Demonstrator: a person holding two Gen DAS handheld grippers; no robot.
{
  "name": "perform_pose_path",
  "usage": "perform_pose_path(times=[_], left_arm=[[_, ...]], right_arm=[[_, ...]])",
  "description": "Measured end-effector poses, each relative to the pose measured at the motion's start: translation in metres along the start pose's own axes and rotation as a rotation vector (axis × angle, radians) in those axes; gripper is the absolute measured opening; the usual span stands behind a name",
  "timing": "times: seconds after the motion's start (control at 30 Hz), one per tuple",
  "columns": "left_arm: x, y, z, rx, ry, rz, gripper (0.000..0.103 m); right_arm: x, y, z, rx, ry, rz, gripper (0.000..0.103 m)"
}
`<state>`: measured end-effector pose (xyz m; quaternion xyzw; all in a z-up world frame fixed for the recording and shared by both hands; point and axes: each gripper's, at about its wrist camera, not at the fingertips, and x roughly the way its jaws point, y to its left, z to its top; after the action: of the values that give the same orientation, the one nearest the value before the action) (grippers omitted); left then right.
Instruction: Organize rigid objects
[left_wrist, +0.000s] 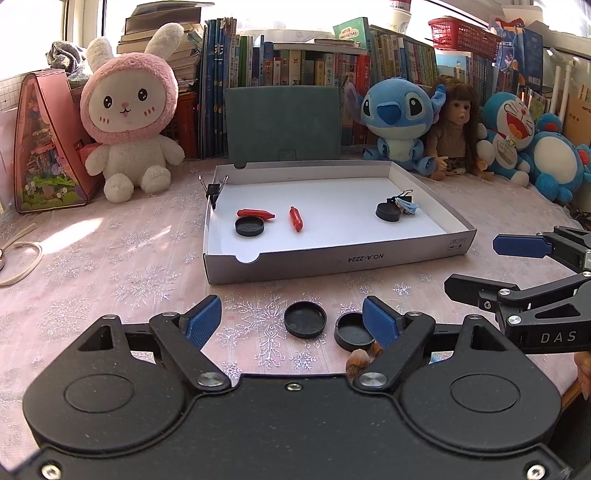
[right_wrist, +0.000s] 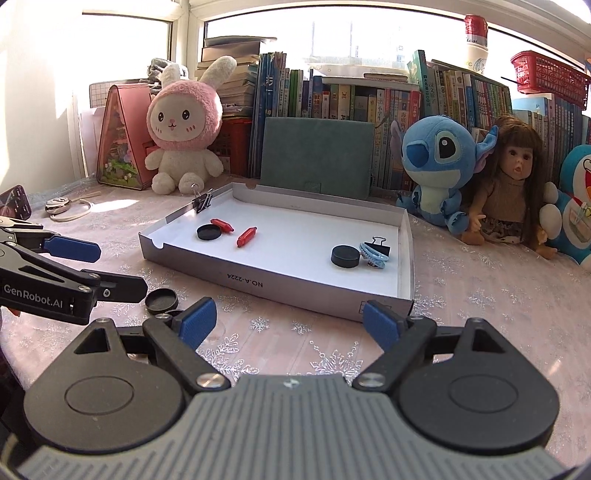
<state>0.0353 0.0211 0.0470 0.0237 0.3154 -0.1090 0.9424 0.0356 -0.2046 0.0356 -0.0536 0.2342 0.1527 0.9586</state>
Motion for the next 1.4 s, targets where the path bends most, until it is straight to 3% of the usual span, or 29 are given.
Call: perform_pose_path(times=[0.6,0.67,0.73,0.9,1.03,1.17,1.2,1.23,1.27,1.4], left_arm=[[0.005,-0.002,-0.027,-0.023,0.060,-0.020,0.082],[0.003,-0.002,-0.028,-0.020,0.058,-0.022,0.080],[0.000,-0.001,-0.031,-0.021,0.057,-0.040,0.071],[-0.004,0.003,-0.035,-0.050,0.078,-0.083,0.051],[-0.004,-0.001,-0.035,-0.053,0.081,-0.118,0.047],[-0.002,-0.010,-0.033,-0.032,0.063,-0.140,0.045],[0.000,-0.012,-0.033,-0.024,0.057,-0.133,0.037],[0.004,-0.015,-0.033,-0.019,0.061,-0.115,0.023],[0.007,-0.016,-0.033,-0.019,0.068,-0.109,0.017],[0.010,-0.021,-0.034,-0.001,0.076,-0.129,0.014]], right_arm=[[-0.005,0.021,-0.032,-0.011,0.057,0.107,0.092],[-0.004,0.025,-0.034,-0.018,0.066,0.129,0.089],[-0.004,0.030,-0.036,-0.036,0.072,0.141,0.087],[-0.002,0.046,-0.041,-0.087,0.089,0.159,0.072],[-0.001,0.052,-0.042,-0.097,0.093,0.161,0.057],[0.001,0.054,-0.039,-0.101,0.093,0.149,0.033],[0.001,0.054,-0.039,-0.100,0.095,0.147,0.026],[0.001,0.054,-0.039,-0.101,0.096,0.145,0.025],[0.001,0.054,-0.039,-0.103,0.096,0.144,0.023],[-0.002,0.052,-0.039,-0.103,0.103,0.148,0.021]])
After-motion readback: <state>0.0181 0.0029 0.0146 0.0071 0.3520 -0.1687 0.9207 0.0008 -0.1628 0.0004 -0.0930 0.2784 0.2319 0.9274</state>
